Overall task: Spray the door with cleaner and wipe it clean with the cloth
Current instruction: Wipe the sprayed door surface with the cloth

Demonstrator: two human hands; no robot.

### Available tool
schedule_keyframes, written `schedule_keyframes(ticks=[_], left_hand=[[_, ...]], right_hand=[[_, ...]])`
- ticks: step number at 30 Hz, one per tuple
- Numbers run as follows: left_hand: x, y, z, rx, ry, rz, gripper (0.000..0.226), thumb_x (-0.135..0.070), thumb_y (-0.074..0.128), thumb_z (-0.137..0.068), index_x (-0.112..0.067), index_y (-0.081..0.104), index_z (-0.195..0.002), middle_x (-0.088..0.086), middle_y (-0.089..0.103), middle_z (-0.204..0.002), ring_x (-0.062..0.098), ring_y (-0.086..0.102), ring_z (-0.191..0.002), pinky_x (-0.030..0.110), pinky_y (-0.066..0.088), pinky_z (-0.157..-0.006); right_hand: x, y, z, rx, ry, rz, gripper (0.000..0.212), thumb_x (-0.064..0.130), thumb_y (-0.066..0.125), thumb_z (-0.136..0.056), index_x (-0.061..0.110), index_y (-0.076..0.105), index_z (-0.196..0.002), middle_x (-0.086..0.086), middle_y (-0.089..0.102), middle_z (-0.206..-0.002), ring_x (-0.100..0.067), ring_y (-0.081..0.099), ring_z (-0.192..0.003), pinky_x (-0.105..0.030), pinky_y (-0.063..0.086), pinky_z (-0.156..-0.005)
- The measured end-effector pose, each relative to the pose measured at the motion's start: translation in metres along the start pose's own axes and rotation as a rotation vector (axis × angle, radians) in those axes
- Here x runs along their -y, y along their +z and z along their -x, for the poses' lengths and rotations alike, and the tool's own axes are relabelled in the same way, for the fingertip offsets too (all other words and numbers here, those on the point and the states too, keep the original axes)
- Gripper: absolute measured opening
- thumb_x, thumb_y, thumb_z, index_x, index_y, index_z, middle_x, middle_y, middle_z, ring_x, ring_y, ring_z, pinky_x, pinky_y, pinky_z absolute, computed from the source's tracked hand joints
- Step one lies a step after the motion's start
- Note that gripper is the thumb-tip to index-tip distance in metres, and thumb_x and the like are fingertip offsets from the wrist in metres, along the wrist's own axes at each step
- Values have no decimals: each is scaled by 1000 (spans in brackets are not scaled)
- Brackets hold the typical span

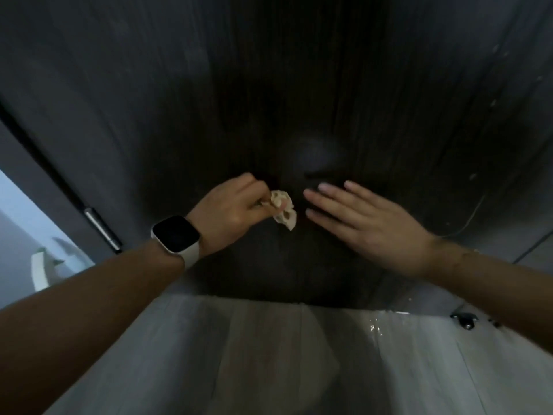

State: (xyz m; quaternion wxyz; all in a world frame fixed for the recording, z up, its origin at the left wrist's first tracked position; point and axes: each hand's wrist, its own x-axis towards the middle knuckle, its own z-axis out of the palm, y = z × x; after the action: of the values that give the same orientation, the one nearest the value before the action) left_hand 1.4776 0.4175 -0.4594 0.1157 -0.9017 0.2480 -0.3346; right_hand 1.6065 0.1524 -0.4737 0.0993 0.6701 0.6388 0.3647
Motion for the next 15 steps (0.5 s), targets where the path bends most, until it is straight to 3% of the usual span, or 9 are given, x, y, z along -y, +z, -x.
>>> schedule_keyframes(ticks=[5,8,9,11,13,15], left_hand=[[-28,46,45,91,-96,143,16,-15,55,-87,-9,69,-89,9,64,-83,18,40,-82,34,52,-60],[-52,82,68,231,-172,235,24,-23,48,-86,-12,69,-84,3,65,-85,13,45,-84,30,56,-63],[-57,92,74,254,-175,277,16,-23,54,-84,-14,66,-82,1,62,-83,11,45,-81,27,55,-60],[-64,92,74,251,-156,280,10,-20,73,-77,-16,63,-77,-1,54,-80,10,39,-77,23,51,-57],[-59,80,61,220,-214,263,11,-21,62,-86,-12,66,-82,2,55,-81,12,37,-78,30,54,-64],[-43,56,39,78,-220,205,23,-20,49,-93,-10,69,-92,0,56,-81,12,39,-77,35,50,-67]], right_hand=[[-1,-12,-6,23,158,40,69,21,63,-90,12,31,-150,-11,16,-160,-26,14,-148,-42,13,-121],[28,-5,-2,62,274,50,75,25,68,-87,10,30,-151,-12,15,-161,-28,15,-148,-44,19,-119],[34,-3,-2,77,290,47,77,25,67,-87,10,29,-151,-12,13,-161,-28,14,-148,-45,20,-119],[36,-5,-2,92,281,57,79,25,67,-86,10,26,-152,-12,11,-161,-27,14,-148,-45,20,-118],[28,-8,1,107,265,81,80,24,66,-87,11,23,-153,-11,10,-162,-26,14,-148,-44,19,-118],[22,-6,4,123,248,98,79,24,63,-88,12,20,-154,-11,9,-162,-26,12,-149,-44,17,-119]])
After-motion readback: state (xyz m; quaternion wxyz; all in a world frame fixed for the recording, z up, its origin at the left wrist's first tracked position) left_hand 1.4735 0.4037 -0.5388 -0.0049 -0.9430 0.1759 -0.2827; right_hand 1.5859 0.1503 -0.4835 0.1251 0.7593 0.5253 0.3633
